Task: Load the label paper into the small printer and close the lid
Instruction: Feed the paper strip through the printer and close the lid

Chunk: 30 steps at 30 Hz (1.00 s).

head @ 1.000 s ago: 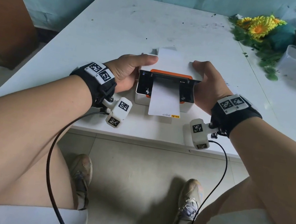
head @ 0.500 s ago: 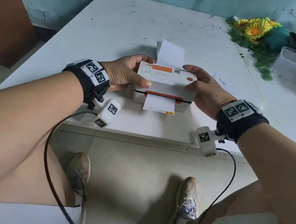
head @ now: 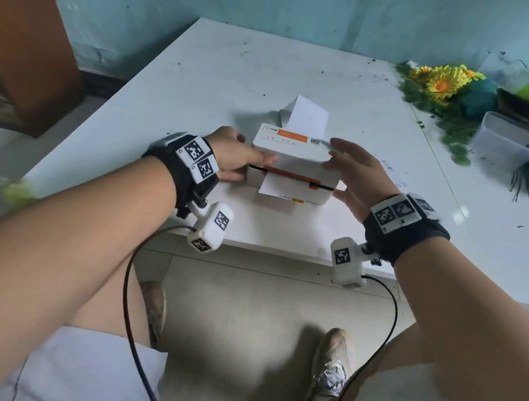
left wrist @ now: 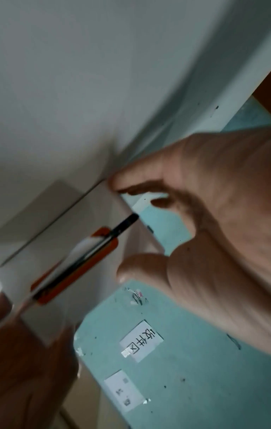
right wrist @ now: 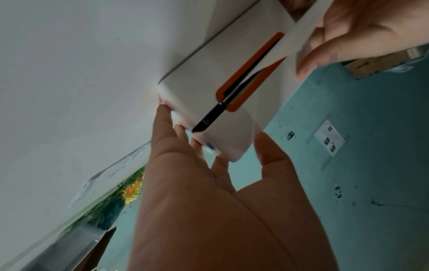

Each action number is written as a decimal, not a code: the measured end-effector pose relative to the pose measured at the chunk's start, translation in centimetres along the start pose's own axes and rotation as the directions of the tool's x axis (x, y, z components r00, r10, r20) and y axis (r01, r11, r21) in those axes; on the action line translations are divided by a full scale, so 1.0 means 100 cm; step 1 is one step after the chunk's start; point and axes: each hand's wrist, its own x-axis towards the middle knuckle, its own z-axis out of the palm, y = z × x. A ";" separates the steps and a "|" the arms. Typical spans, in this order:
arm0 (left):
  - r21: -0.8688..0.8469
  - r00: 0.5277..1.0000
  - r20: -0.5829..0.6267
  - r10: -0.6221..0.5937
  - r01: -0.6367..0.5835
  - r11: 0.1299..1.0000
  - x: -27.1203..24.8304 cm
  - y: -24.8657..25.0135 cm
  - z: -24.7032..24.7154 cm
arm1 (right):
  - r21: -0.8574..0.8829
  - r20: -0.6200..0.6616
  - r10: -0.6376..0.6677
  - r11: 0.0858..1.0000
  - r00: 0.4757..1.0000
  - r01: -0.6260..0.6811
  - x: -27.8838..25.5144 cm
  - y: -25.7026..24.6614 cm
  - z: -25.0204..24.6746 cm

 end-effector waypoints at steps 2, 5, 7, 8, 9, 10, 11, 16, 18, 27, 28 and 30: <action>-0.032 0.997 -0.052 -0.064 0.062 0.998 -0.003 0.000 0.005 | -0.034 -0.041 0.010 0.999 0.999 -0.011 -0.004 -0.002 0.008; -0.067 0.989 -0.017 -0.144 0.143 0.988 -0.010 -0.008 0.017 | -0.090 -0.083 -0.001 0.996 0.997 -0.007 -0.004 -0.004 0.013; -0.065 0.985 0.024 -0.172 0.173 0.983 -0.012 -0.014 0.023 | -0.117 -0.099 -0.019 0.993 0.995 0.008 -0.002 -0.004 0.013; -0.074 0.984 0.029 -0.178 0.180 0.981 -0.013 -0.016 0.026 | -0.125 -0.101 -0.022 0.992 0.995 0.009 -0.003 -0.005 0.014; -0.095 0.986 0.013 -0.168 0.169 0.981 -0.015 -0.016 0.028 | -0.135 -0.097 -0.017 0.991 0.995 0.004 -0.004 -0.005 0.015; -0.109 0.988 -0.011 -0.156 0.154 0.982 -0.014 -0.018 0.030 | -0.151 -0.086 -0.014 0.989 0.996 0.001 -0.008 -0.006 0.017; -0.120 0.990 -0.027 -0.139 0.135 0.984 -0.014 -0.018 0.032 | -0.171 -0.071 -0.010 0.985 0.997 -0.003 -0.009 -0.006 0.018; -0.075 0.994 -0.073 -0.076 0.070 0.995 -0.019 -0.020 0.037 | -0.245 -0.060 -0.040 0.969 0.997 0.024 -0.004 -0.002 0.016; -0.073 0.995 -0.072 -0.067 0.062 0.995 -0.020 -0.021 0.036 | -0.260 -0.063 -0.038 0.965 0.997 0.020 -0.005 -0.003 0.017; -0.020 0.998 -0.065 -0.013 0.012 1.000 -0.007 -0.033 0.031 | -0.158 -0.084 0.020 0.987 0.996 -0.033 0.006 0.001 0.014; -0.012 0.998 -0.064 -0.009 0.008 1.000 -0.009 -0.032 0.031 | -0.160 -0.087 0.017 0.987 0.996 -0.031 0.007 0.001 0.014; -0.007 0.998 -0.057 -0.007 0.007 1.000 -0.015 -0.027 0.031 | -0.159 -0.090 0.017 0.987 0.996 -0.032 0.009 0.002 0.013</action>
